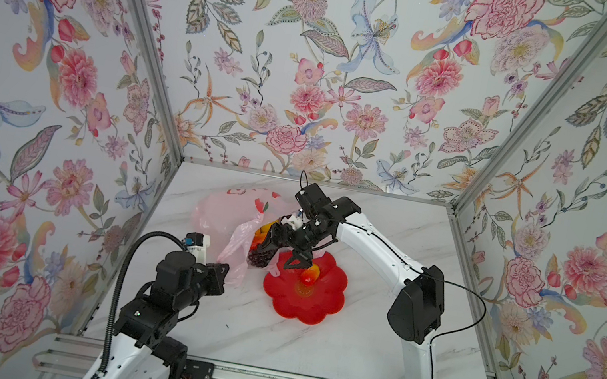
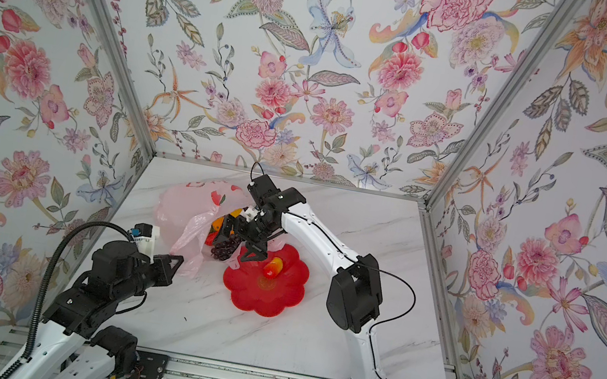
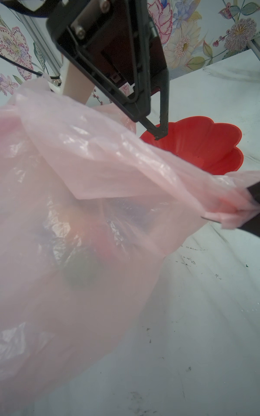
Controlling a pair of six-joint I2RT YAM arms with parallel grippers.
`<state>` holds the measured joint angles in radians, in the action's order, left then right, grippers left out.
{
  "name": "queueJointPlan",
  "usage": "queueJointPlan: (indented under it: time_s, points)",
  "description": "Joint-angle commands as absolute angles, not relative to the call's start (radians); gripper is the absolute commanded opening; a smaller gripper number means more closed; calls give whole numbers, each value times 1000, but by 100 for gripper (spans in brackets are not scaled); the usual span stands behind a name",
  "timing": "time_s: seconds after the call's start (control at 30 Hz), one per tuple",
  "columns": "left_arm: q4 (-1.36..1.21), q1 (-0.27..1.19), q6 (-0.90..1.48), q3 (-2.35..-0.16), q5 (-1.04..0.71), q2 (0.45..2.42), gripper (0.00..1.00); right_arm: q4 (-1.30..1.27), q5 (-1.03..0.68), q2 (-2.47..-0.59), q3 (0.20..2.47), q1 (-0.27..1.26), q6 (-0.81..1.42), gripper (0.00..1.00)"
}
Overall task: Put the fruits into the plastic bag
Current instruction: 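Move the right gripper over the plate and lower it toward the mango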
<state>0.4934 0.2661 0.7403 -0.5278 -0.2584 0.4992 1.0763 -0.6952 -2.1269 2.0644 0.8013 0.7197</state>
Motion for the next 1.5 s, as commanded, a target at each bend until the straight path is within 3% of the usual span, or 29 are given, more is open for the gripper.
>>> queueJointPlan:
  time_s: [0.0, 0.3, 0.7, 1.47]
  points:
    - [487, 256, 723, -514, -270, 498, 0, 1227, -642, -2154, 2101, 812, 628, 99]
    - [487, 255, 723, -513, -272, 499, 0, 1342, -421, -2120, 2080, 830, 553, 99]
    - [487, 255, 723, -512, -275, 505, 0, 1286, -34, -2087, 1967, 851, 607, 99]
    - [486, 256, 722, -512, -279, 514, 0, 1028, 62, -2114, 1794, 810, 744, 84]
